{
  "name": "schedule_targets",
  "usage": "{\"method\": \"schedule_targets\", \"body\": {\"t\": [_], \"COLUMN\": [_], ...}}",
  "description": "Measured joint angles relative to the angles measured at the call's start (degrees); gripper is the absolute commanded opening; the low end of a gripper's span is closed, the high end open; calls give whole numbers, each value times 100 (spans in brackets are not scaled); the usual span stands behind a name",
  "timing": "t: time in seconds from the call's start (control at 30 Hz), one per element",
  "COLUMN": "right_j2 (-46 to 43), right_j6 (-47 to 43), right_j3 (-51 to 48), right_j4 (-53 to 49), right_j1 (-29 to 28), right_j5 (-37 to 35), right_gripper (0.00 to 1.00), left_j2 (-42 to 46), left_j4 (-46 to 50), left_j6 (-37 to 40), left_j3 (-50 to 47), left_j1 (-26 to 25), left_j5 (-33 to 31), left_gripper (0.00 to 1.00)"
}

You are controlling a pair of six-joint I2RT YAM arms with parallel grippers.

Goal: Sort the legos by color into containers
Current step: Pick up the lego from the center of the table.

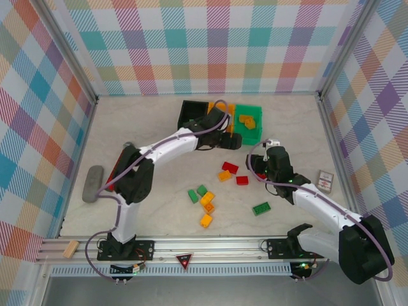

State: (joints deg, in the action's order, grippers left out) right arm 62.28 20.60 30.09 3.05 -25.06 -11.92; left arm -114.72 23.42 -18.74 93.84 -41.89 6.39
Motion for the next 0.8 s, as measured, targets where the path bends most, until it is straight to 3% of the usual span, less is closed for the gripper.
{"method": "schedule_targets", "body": {"t": [0.3, 0.8], "right_j2": [170, 219], "right_j6": [-2, -2], "right_j3": [0, 0], "right_j4": [48, 59], "right_j1": [0, 0], "right_j5": [0, 0], "right_gripper": [66, 66], "left_j2": [472, -365], "left_j4": [-103, 846], "left_j6": [546, 1696], "left_j3": [-1300, -680], "left_j1": [-46, -413], "left_j5": [590, 494], "left_gripper": [75, 72]}}
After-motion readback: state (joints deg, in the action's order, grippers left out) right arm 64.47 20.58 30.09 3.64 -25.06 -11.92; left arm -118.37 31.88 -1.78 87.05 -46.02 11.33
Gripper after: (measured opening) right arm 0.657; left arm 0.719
